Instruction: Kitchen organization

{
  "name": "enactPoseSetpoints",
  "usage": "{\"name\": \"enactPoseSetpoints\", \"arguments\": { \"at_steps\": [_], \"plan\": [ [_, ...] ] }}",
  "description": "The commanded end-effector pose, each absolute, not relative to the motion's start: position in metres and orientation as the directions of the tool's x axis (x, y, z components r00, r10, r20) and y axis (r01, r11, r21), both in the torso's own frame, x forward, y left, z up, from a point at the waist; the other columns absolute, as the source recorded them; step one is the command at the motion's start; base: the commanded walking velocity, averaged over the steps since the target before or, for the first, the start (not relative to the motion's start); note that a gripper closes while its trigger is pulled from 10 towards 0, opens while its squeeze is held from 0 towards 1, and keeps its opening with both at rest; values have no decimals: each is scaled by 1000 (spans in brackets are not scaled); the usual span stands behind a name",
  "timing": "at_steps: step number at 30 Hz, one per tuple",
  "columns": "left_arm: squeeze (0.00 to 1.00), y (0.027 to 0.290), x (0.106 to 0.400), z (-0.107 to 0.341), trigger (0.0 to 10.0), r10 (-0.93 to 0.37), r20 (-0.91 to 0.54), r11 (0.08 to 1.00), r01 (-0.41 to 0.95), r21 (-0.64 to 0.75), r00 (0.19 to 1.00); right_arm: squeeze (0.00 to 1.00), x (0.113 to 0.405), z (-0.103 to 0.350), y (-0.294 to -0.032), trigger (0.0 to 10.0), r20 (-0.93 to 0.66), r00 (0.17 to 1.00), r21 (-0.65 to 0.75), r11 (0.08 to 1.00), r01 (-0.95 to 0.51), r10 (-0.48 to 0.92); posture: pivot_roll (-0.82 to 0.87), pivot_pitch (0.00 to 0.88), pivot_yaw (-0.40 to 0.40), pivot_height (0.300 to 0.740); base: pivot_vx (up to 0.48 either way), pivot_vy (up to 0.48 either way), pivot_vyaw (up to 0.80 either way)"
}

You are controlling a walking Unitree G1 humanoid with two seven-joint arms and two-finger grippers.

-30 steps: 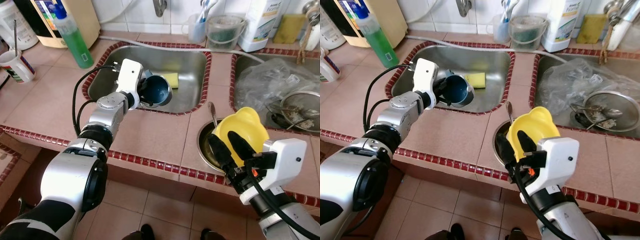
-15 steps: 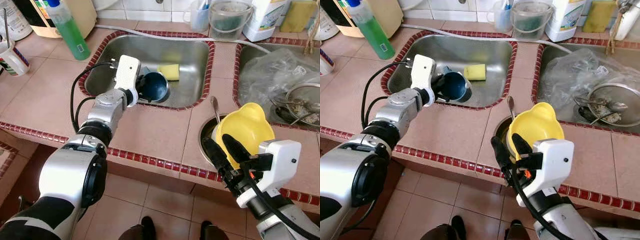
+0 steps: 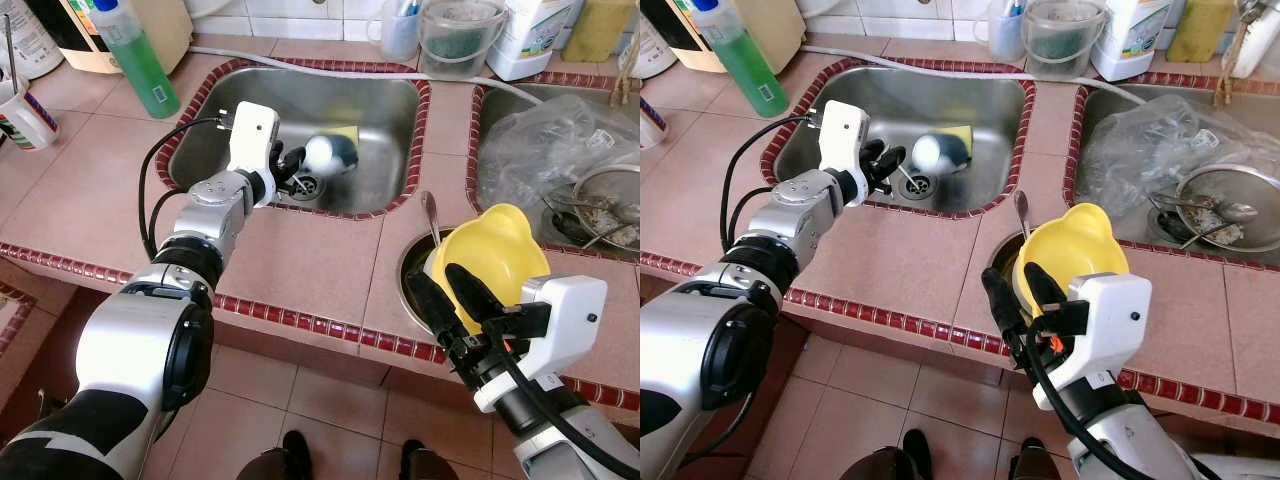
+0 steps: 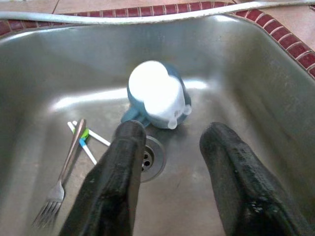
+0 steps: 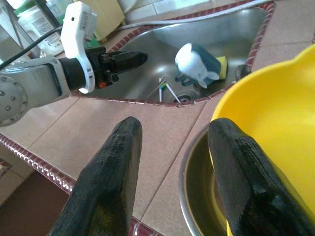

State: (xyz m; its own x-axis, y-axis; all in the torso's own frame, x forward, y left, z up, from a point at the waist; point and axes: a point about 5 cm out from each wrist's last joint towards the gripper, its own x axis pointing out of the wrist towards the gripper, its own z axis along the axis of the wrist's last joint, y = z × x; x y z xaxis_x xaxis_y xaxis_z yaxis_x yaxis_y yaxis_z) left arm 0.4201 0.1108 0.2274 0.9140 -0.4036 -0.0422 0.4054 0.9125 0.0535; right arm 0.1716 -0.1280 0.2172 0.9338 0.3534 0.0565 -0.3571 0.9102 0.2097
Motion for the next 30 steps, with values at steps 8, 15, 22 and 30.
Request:
{"name": "enactPoseSetpoints", "arguments": {
  "at_steps": [8,15,22,30],
  "plan": [
    [1000,118,422,237,10000,-400,-16,916,400,41,917,0,171,224,-126,10000,89,925,199,904,-379,368,-284,245,147,740,0,0,0],
    [1000,122,423,248,10000,-401,48,916,401,12,915,0,188,228,-130,10000,139,925,146,917,-372,353,-248,183,141,740,0,0,0],
    [0,130,423,256,10000,-361,120,930,367,-31,925,0,213,226,-131,10000,174,912,136,909,-395,371,-197,107,129,740,0,0,0],
    [0,133,422,261,10000,-335,174,937,347,-41,926,0,235,222,-134,10000,182,918,115,919,-376,353,-160,45,115,740,0,0,0]
  ]
}}
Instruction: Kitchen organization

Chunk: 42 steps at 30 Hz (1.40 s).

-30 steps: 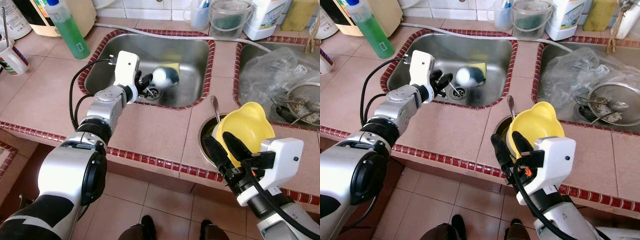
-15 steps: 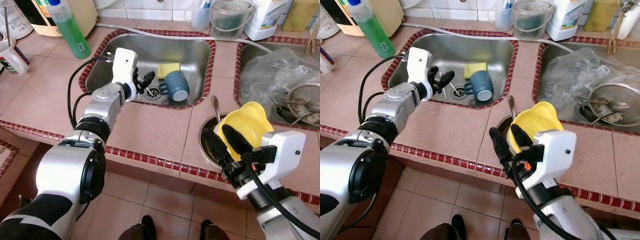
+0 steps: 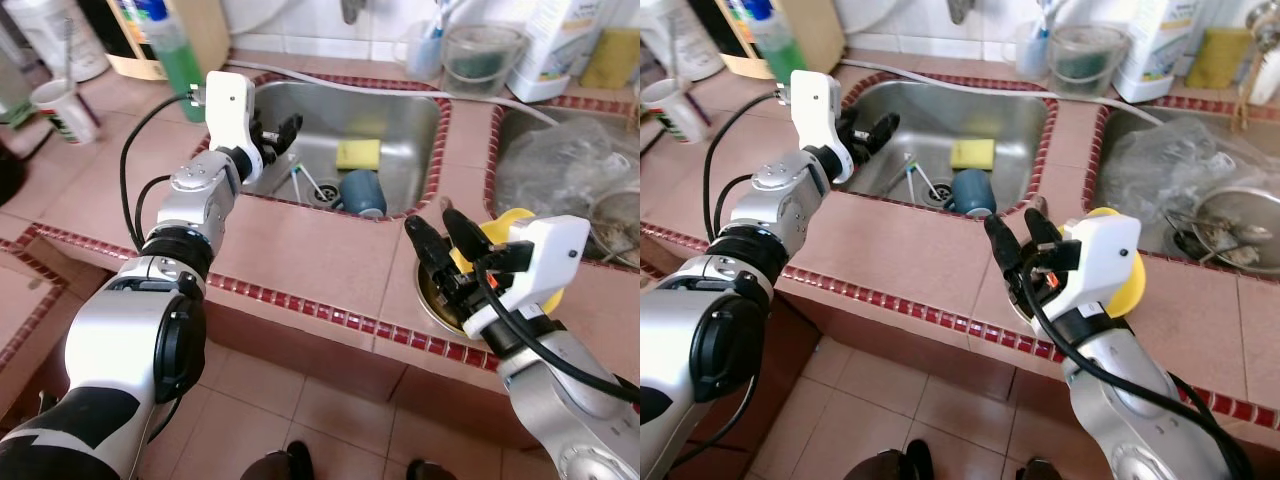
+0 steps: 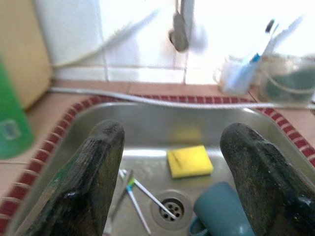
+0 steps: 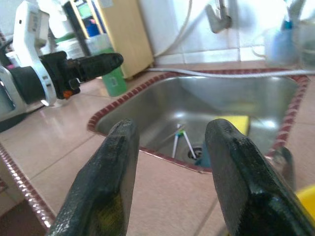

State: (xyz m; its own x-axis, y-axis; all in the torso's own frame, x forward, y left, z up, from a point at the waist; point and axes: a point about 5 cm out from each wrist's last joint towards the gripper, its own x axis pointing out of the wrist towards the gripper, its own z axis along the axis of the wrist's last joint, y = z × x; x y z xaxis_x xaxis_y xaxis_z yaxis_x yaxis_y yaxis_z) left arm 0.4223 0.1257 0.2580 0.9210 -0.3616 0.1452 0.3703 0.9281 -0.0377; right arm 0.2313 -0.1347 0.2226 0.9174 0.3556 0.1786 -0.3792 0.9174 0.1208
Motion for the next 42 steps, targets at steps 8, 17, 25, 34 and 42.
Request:
{"name": "enactPoseSetpoints", "arguments": {
  "at_steps": [8,17,25,34,42],
  "plan": [
    [0,130,416,252,10000,-314,228,938,338,-73,922,0,264,214,-144,10000,179,946,83,954,-289,271,-146,0,104,740,0,0,0],
    [0,129,408,242,10000,-284,261,944,316,-92,923,0,283,210,-150,10000,180,965,51,978,-202,190,-124,0,85,740,0,0,0],
    [0,126,394,214,10000,-282,216,933,320,-165,935,0,291,204,-154,10000,227,963,14,988,-154,147,-118,0,65,740,0,0,0],
    [0,110,378,188,10000,-301,149,934,323,-153,942,0,309,178,-156,10000,165,983,-1,997,-83,82,-94,0,56,740,0,0,0],
    [0,112,372,180,10000,-284,128,943,301,-144,950,0,314,173,-151,10000,173,981,-7,996,-89,88,-86,0,43,740,0,0,-569]
  ]
}}
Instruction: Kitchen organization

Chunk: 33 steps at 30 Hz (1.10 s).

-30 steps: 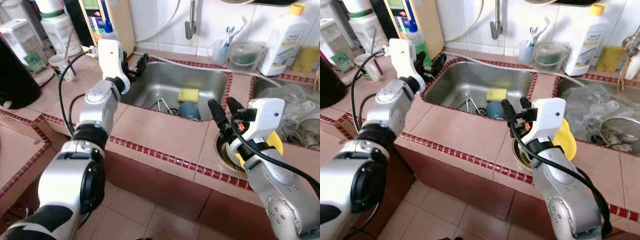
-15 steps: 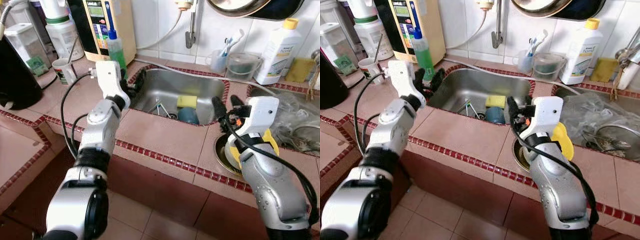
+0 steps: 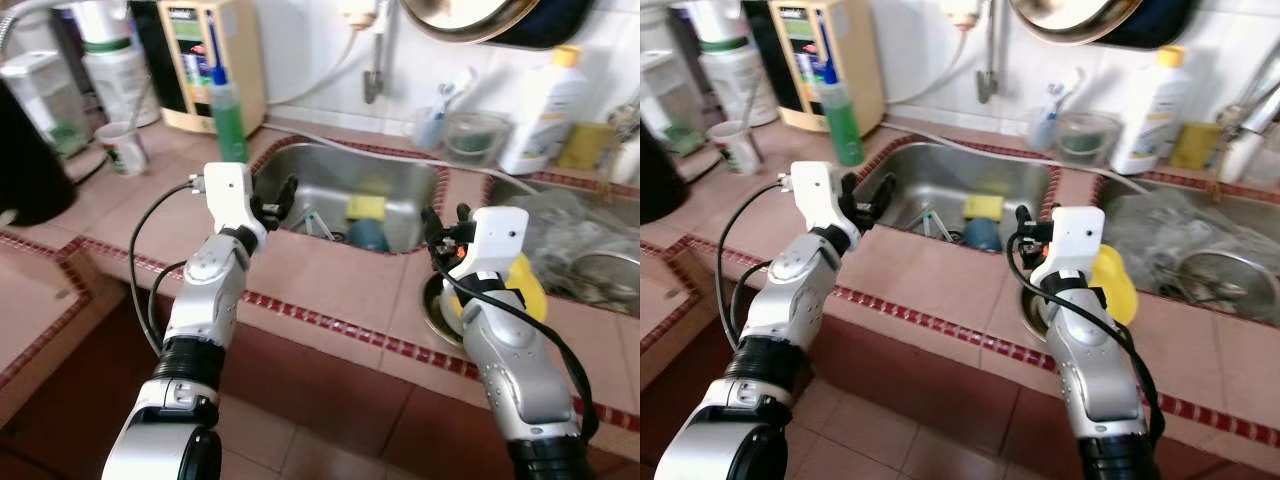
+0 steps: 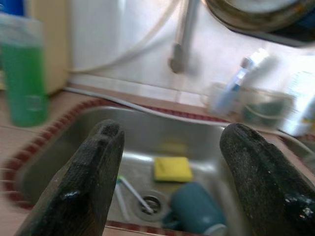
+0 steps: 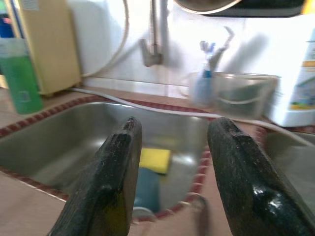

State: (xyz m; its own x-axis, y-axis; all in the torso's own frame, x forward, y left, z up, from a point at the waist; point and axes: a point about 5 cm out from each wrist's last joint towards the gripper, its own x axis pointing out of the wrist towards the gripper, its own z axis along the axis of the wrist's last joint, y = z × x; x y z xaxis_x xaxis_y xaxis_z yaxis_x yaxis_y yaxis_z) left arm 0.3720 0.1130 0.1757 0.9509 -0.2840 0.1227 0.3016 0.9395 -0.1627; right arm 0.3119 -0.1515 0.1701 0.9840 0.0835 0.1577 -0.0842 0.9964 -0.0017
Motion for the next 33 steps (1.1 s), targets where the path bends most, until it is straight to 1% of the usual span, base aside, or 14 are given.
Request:
{"name": "enactPoseSetpoints", "arguments": {
  "at_steps": [1,3,7,10,17,19,22,33],
  "plan": [
    [0,114,371,180,10000,-282,125,946,297,-125,951,0,314,173,-150,10000,175,980,-9,996,-90,90,-84,0,40,740,0,0,-781],
    [0,122,369,176,10000,-274,107,960,279,-37,956,0,315,172,-149,10000,180,979,2,995,-96,94,-80,0,36,740,0,0,-788],
    [0,136,368,172,10000,-250,88,966,254,-41,964,0,313,171,-150,10000,177,979,-4,995,-104,103,-76,0,31,740,0,0,-788],
    [0,141,366,172,10000,-241,82,969,244,-28,967,0,313,169,-150,10000,175,979,-9,995,-104,104,-74,0,30,740,0,0,-788],
    [0,140,365,173,10000,-236,76,969,241,-60,969,0,311,167,-150,10000,183,977,-43,994,-99,105,-78,0,27,740,0,448,-788],
    [0,138,365,173,10000,-241,76,968,245,-50,968,0,311,171,-151,10000,214,971,-43,994,-99,106,-81,0,26,740,0,480,0],
    [0,135,364,172,10000,-247,73,967,251,-52,966,0,310,171,-151,10000,216,970,-51,994,-100,108,-88,0,25,740,0,480,0],
    [0,129,363,175,10000,-263,98,963,267,-39,960,0,307,168,-152,10000,210,969,-88,989,-117,133,-101,0,22,740,0,0,0]
  ]
}}
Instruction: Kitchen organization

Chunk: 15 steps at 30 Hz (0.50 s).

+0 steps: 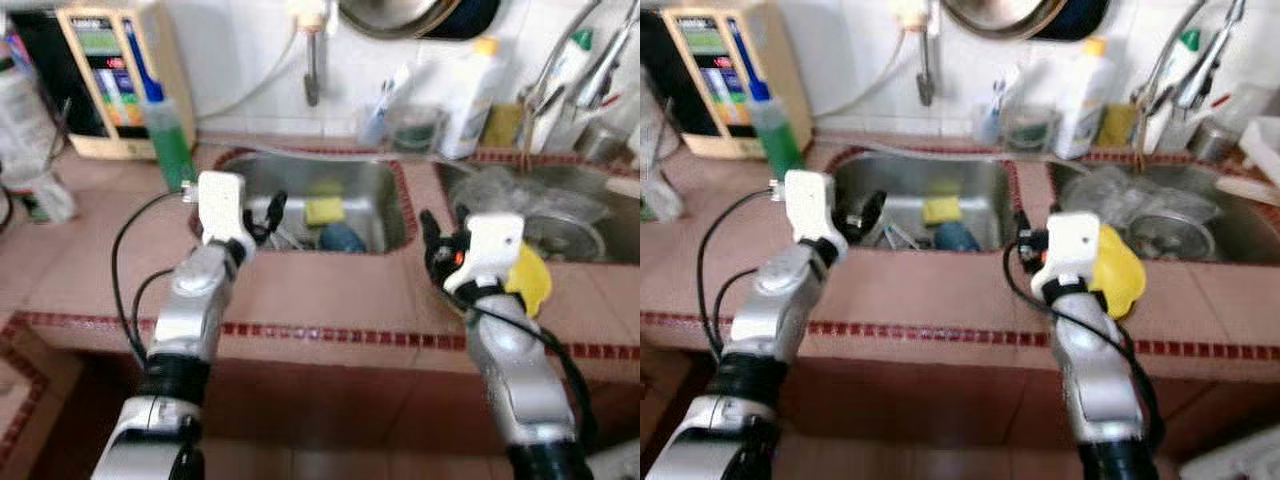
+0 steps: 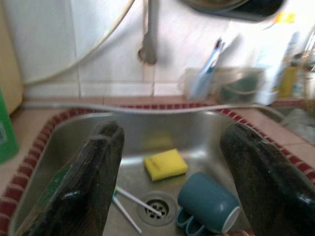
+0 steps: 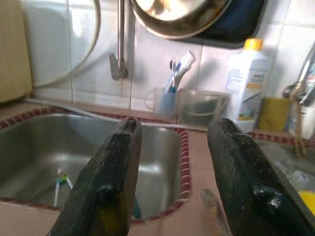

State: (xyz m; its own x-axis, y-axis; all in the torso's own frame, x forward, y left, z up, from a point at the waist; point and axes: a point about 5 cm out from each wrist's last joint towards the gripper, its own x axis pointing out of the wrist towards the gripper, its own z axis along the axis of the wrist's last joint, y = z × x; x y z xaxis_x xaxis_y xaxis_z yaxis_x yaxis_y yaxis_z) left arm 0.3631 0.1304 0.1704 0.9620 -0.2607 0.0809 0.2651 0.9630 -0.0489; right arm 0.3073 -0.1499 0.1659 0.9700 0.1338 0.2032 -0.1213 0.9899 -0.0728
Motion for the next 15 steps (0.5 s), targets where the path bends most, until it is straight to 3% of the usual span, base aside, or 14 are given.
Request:
{"name": "enactPoseSetpoints", "arguments": {
  "at_steps": [1,15],
  "plan": [
    [0,128,363,175,10000,-269,99,961,273,-31,958,0,307,167,-152,10000,209,969,-92,989,-118,135,-101,0,22,740,0,0,0],
    [0,121,358,172,10000,-325,98,946,323,36,941,0,306,164,-151,10000,200,969,-96,987,-127,144,-98,0,21,740,0,0,0]
  ]
}}
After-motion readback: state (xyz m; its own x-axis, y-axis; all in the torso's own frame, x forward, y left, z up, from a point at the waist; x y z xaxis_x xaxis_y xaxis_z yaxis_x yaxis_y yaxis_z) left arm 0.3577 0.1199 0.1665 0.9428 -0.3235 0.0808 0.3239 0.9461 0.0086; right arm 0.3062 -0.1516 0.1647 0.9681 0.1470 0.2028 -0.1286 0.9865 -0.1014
